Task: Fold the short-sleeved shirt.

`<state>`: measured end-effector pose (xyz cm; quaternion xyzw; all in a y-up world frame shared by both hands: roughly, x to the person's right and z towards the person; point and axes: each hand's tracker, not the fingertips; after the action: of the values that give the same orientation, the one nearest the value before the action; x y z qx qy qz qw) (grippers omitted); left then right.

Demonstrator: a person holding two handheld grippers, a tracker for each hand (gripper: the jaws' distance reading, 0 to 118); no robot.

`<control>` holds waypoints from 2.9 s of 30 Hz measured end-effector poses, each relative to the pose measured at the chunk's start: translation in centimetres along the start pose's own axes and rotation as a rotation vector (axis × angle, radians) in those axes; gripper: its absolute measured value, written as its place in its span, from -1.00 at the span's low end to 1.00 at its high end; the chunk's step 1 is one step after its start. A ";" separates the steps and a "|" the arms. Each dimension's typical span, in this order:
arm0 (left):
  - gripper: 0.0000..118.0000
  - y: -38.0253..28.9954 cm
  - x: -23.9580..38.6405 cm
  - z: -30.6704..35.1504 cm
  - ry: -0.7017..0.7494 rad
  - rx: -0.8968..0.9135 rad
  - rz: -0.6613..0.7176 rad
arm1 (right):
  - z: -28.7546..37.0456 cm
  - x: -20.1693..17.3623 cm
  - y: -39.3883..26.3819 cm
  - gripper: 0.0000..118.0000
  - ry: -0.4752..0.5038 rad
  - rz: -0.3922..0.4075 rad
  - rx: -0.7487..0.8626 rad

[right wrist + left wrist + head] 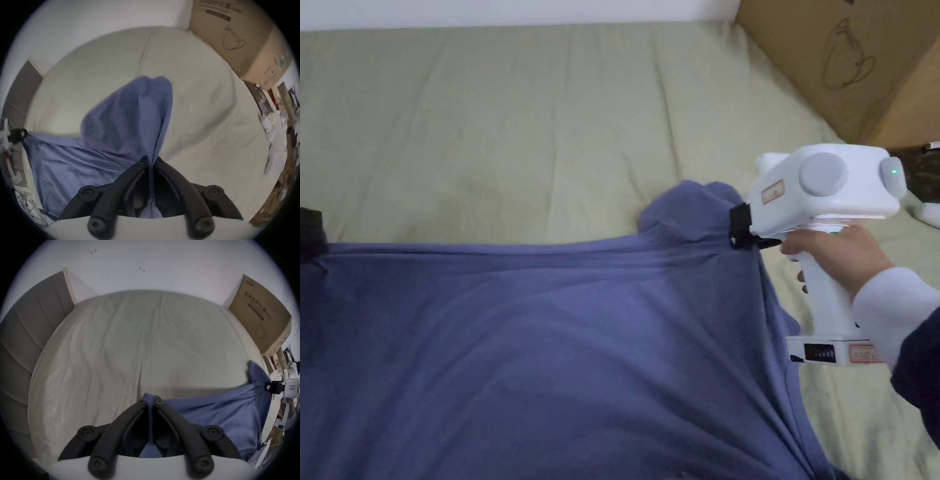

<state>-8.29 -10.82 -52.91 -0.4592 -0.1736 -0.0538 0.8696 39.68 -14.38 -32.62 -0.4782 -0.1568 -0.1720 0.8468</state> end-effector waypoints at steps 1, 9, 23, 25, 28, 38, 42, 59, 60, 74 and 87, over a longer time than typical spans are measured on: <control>-0.96 0.1 0.1 1.9 -0.015 0.038 -0.001 | 2.0 0.1 -0.1 -0.98 0.004 0.018 0.048; -0.96 1.0 1.0 23.7 -0.059 0.468 -0.082 | 22.6 -4.2 -1.0 -0.98 0.061 0.117 0.560; -0.96 5.2 -0.4 53.9 0.065 0.976 -0.116 | 53.0 -8.9 1.2 -0.98 0.131 0.189 1.234; -0.96 6.2 -0.7 55.4 0.068 0.989 -0.103 | 54.9 -9.3 2.1 -0.98 0.130 0.187 1.276; -0.96 7.7 -1.1 56.5 0.080 1.003 -0.090 | 56.5 -9.8 3.6 -0.98 0.122 0.191 1.295; -0.96 15.3 -1.4 50.1 0.082 0.886 -0.035 | 51.6 -11.6 11.7 -0.98 0.069 0.215 1.203; -0.96 19.8 -1.5 44.3 0.095 0.819 -0.024 | 47.2 -12.3 16.1 -0.98 0.021 0.232 1.167; -0.96 20.8 -0.6 21.7 0.101 0.672 -0.078 | 26.4 -10.3 21.8 -0.98 -0.014 0.206 0.968; -0.96 19.8 -0.8 20.3 0.080 0.645 -0.063 | 24.8 -9.9 21.2 -0.98 -0.012 0.202 0.939; -0.96 1.2 -2.3 5.4 0.000 0.358 -0.005 | 5.6 -3.1 2.8 -0.98 0.032 0.117 0.542; -0.96 -16.4 -3.7 7.3 0.001 0.144 0.056 | 7.0 -0.2 -15.3 -0.98 0.033 0.247 0.282</control>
<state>-17.78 -14.47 -37.60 -0.4002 -0.1638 -0.0169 0.9015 32.05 -15.75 -17.69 -0.3675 -0.1054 -0.0507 0.9227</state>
